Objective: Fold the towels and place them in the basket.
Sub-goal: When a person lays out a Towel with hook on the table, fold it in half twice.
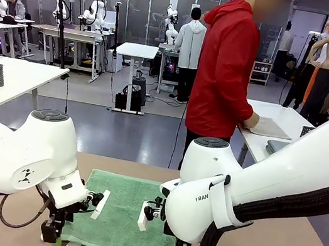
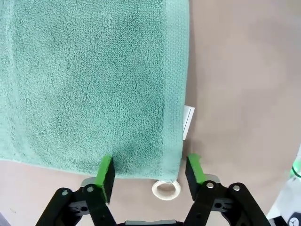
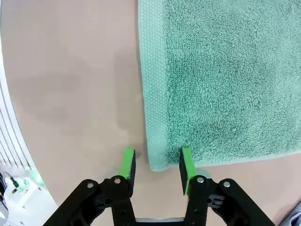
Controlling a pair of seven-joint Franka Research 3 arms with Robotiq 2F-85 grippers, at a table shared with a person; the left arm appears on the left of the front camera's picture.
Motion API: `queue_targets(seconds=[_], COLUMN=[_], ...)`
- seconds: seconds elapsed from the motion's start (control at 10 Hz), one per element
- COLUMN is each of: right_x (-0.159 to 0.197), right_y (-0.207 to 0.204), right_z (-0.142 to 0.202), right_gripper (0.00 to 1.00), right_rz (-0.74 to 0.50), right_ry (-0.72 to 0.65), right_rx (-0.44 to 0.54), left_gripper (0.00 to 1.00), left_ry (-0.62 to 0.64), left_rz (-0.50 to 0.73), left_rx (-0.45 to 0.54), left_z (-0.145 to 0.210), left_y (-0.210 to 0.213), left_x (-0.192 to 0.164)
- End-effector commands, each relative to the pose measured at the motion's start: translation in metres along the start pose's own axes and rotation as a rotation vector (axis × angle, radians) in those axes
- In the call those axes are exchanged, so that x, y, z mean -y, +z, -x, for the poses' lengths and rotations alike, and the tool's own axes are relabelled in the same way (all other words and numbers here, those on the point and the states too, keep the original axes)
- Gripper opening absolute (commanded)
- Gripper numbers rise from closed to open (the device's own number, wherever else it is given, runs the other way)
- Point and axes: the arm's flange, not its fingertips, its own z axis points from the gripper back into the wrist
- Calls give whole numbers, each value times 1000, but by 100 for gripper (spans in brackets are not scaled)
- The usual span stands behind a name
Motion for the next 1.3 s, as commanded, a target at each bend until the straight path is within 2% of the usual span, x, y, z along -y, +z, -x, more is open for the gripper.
queue_targets(seconds=[0.0,0.1,0.2,0.3,0.4,0.5,0.6,0.7,0.8,0.9,1.2], right_x=[7,7,7,8,9,9,8,7,6,5,-1], right_y=[-3,-4,-4,-4,-5,-6,-5,-4,-2,1,21], right_z=[-1,0,0,0,1,1,1,1,0,0,-1], right_gripper=[29,29,9,24,0,4,0,0,0,0,0], right_rz=[-7,-9,-10,-9,-11,-14,-16,-22,-24,-23,-28], right_ry=[12,12,12,12,12,12,12,12,16,20,26], right_rx=[4,5,7,9,9,9,7,3,-4,-8,-24], left_gripper=[61,42,58,22,38,2,36,0,17,0,0], left_ry=[20,17,17,16,16,14,14,11,2,-3,3], left_rz=[-30,-28,-28,-28,-26,-24,-20,-15,-12,-12,-21], left_rx=[-31,-32,-34,-36,-37,-37,-38,-37,-36,-35,-41], left_z=[-2,-2,-1,-1,-1,-1,0,0,-1,-2,-4], left_y=[-7,-7,-8,-8,-8,-8,-8,-7,-5,-1,15], left_x=[-1,0,0,-1,-2,-1,-1,0,0,1,2])
